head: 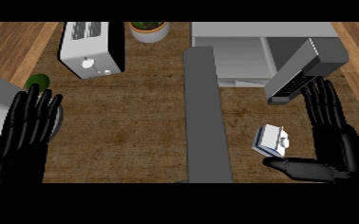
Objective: Pick up the milk, place it into the microwave and close the microwave
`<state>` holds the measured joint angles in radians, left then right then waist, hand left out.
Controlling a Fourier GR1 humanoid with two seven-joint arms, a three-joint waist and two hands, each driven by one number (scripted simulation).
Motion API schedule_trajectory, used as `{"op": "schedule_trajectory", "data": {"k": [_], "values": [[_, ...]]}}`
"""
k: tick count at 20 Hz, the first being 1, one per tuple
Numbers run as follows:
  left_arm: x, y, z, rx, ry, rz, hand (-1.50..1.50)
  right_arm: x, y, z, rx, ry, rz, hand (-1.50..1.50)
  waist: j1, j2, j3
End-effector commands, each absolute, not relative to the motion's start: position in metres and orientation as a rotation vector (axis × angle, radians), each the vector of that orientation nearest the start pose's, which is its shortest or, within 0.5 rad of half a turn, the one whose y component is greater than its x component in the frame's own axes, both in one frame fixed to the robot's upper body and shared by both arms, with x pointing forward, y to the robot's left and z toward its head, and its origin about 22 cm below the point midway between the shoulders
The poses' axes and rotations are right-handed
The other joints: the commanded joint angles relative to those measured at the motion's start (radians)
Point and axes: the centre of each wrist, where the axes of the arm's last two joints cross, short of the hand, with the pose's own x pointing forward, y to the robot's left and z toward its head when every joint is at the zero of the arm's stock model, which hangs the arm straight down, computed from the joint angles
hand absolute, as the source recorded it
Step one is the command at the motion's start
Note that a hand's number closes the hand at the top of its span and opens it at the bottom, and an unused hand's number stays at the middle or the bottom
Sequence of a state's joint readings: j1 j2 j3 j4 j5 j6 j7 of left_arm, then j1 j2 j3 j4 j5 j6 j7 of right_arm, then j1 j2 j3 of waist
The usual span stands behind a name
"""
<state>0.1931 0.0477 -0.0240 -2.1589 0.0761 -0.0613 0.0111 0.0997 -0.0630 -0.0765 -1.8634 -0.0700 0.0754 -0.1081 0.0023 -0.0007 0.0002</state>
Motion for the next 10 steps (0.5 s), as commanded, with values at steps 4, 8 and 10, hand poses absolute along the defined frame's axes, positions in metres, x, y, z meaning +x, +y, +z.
{"op": "schedule_trajectory", "data": {"k": [4,8,10], "values": [[0.168,0.236,0.099,-0.058,-1.957,-0.059,-1.5,0.205,-0.276,0.015,-0.109,-1.821,0.004,-1.5,-0.002,0.0,0.0],[0.168,0.23,0.1,-0.029,-1.948,-0.032,-1.5,0.192,-0.296,-0.015,-0.111,-1.784,0.002,-1.5,-0.003,0.0,0.0],[0.158,0.239,0.094,-0.024,-1.964,-0.056,-1.5,0.207,-0.278,-0.031,-0.15,-1.789,0.01,-1.5,0.002,0.0,0.0]]}}
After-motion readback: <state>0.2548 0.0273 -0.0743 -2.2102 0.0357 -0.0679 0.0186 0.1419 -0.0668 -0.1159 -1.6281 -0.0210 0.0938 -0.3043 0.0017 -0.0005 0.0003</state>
